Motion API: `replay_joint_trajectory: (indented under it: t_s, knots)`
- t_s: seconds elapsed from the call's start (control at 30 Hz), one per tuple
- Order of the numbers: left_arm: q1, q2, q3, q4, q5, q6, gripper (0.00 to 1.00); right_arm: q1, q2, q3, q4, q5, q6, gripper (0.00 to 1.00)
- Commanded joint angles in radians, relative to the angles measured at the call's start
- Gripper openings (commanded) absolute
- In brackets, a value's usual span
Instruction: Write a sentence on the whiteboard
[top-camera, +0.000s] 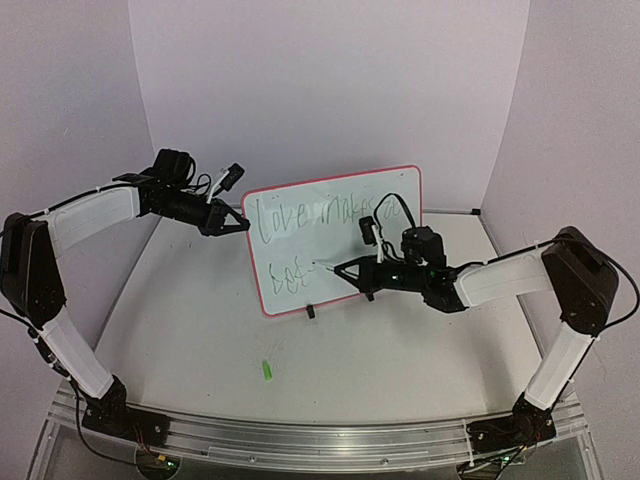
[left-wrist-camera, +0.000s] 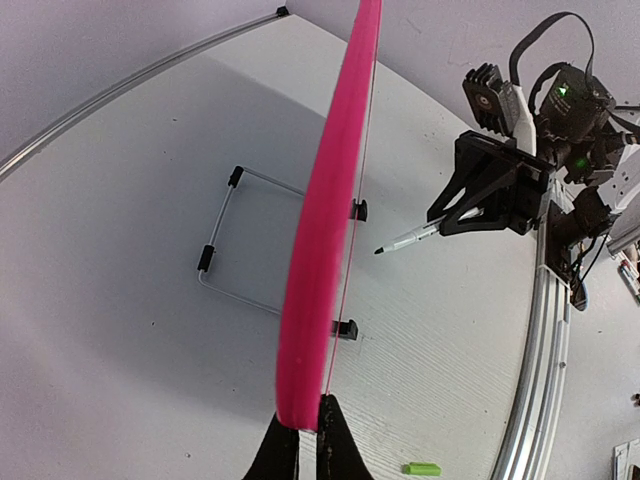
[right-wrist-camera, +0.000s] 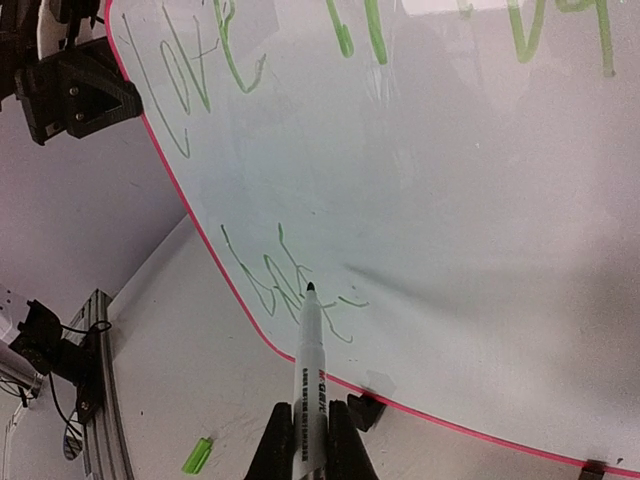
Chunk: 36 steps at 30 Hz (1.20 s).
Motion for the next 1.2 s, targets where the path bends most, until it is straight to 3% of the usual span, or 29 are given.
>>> replay_joint_trajectory:
  t_s: [0.0, 0.37, 1.17]
  knots:
    - [-0.027, 0.000, -0.004, -0.049, -0.020, 0.033, 0.00, -0.003, 0.010, 0.058, 0.009, 0.003, -0.019, 0.00]
    - [-0.027, 0.003, -0.002, -0.049, -0.021, 0.034, 0.00, -0.008, 0.071, 0.089, 0.005, 0.048, -0.016, 0.00]
    - [-0.027, 0.007, -0.001, -0.050, -0.020, 0.034, 0.00, -0.009, 0.107, -0.018, 0.020, 0.081, 0.022, 0.00]
